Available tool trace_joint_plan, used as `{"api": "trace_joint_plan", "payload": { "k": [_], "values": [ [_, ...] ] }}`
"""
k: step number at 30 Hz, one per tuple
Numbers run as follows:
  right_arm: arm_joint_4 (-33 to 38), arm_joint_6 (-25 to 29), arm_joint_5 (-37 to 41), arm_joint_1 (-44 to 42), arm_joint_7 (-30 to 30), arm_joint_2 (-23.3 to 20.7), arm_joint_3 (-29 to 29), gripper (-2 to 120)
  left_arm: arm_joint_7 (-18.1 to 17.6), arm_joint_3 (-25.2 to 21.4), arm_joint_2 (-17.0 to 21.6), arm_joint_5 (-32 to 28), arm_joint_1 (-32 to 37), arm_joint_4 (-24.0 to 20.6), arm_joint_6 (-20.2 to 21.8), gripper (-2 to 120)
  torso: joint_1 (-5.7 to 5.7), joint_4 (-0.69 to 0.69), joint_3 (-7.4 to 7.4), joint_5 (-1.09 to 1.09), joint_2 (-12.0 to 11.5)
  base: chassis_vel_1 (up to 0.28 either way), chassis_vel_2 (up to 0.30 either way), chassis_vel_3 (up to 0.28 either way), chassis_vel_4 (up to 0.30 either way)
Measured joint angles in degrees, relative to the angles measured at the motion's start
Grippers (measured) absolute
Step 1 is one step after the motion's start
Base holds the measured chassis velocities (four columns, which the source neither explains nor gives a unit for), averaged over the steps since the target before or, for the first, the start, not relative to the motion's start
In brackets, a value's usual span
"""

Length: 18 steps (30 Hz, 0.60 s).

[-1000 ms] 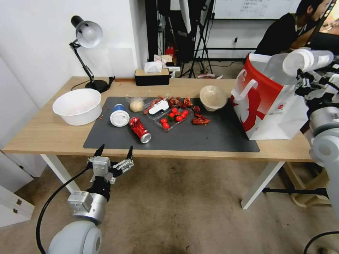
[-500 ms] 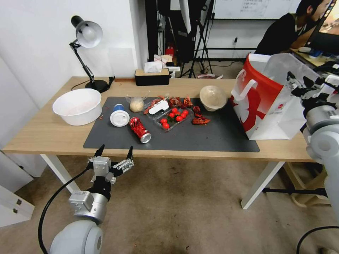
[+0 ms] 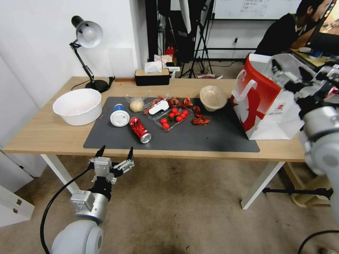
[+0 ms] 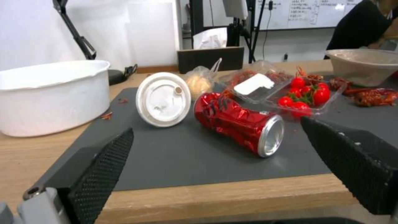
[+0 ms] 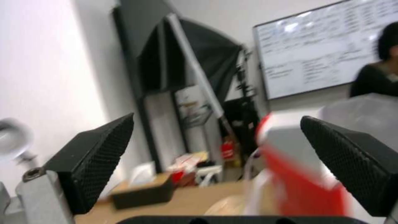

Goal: Pick up the trash from the table and place it into the takeout bag.

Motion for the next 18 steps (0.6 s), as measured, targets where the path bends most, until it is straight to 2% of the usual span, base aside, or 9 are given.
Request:
{"api": "trace_joint_plan", "payload": {
  "k": [11, 14, 17, 18],
  "values": [
    [9.1, 3.2, -1.4, -8.9, -4.5, 1.8, -0.3, 100, 0.1, 0.0, 0.4, -0.2, -0.2, 0.6, -0.3, 100, 0.00, -0.01, 0.00, -0.01, 0.0, 0.000, 0.000, 0.000, 0.000],
    [11.2, 4.1, -3.6, -12.1, -6.1, 3.1, -1.1, 100, 0.1, 0.0, 0.6, -0.3, -0.3, 0.8, -0.4, 100, 0.00, -0.02, 0.00, 0.02, 0.0, 0.000, 0.000, 0.000, 0.000],
    [14.3, 6.2, -10.4, -17.7, -8.8, 6.6, -3.2, 100, 0.1, 0.1, 0.9, -0.6, -0.4, 1.2, -0.6, 100, 0.00, 0.00, 0.00, 0.00, 0.0, 0.000, 0.000, 0.000, 0.000],
    [14.3, 6.2, -10.4, -17.7, -8.8, 6.6, -3.2, 100, 0.1, 0.1, 0.9, -0.6, -0.4, 1.2, -0.6, 100, 0.00, 0.00, 0.00, 0.00, 0.0, 0.000, 0.000, 0.000, 0.000]
  ]
}}
